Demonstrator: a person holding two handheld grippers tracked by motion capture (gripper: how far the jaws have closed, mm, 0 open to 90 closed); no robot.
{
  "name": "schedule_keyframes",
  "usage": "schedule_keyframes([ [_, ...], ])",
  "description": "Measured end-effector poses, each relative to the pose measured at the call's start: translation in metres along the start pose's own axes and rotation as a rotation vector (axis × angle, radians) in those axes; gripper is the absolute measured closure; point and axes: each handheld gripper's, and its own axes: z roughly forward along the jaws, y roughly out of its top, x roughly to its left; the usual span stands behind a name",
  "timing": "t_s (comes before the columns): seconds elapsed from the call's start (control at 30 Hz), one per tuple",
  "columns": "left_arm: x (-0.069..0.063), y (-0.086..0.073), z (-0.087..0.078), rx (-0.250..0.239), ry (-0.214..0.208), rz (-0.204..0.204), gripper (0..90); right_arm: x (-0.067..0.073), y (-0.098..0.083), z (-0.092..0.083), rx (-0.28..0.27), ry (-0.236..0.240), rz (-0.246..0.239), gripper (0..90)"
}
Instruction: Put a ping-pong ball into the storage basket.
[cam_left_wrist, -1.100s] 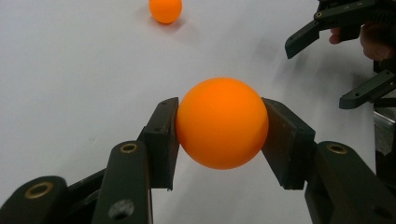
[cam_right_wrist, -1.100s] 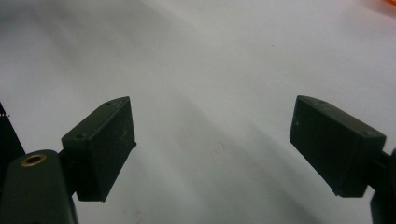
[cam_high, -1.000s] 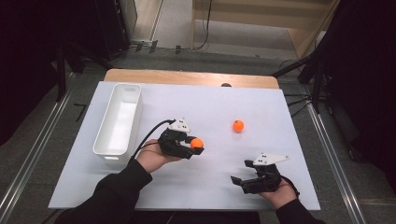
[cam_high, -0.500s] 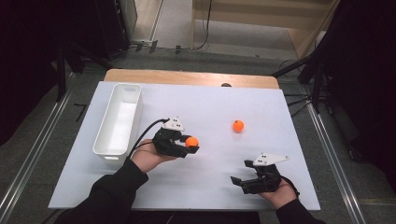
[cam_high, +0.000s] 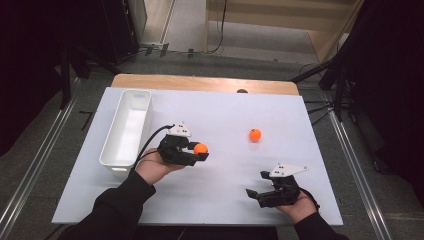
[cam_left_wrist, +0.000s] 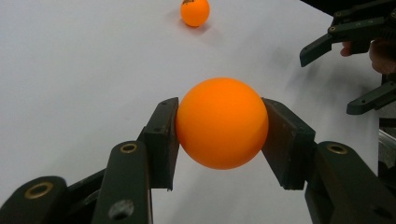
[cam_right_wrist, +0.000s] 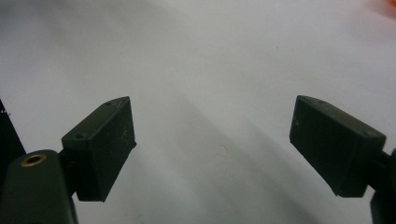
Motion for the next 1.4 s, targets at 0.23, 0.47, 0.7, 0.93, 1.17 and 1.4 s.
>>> schedule_keyframes([
  [0.23,0.003,0.001,-0.006,-0.010,0.040,-0.009,51.0,0.000,0.001,0.001,0.001,0.000,-0.011,12.7],
  [0.47,0.007,0.002,-0.014,-0.037,0.076,-0.028,51.1,0.000,0.002,0.002,0.002,0.000,-0.008,12.7],
  [0.7,0.008,0.005,-0.020,-0.045,0.114,-0.045,51.0,0.000,0.002,0.003,0.002,0.000,-0.019,12.8],
  [0.93,0.013,0.007,-0.027,-0.051,0.138,-0.084,51.1,0.000,0.002,0.003,0.003,0.000,-0.017,12.8],
  [1.17,0.016,0.009,-0.032,-0.054,0.175,-0.103,51.0,0.000,0.002,0.003,0.005,0.002,-0.015,12.7],
  [1.4,0.021,0.010,-0.039,-0.069,0.192,-0.124,51.1,0.000,0.002,0.003,0.007,0.002,-0.016,12.7],
])
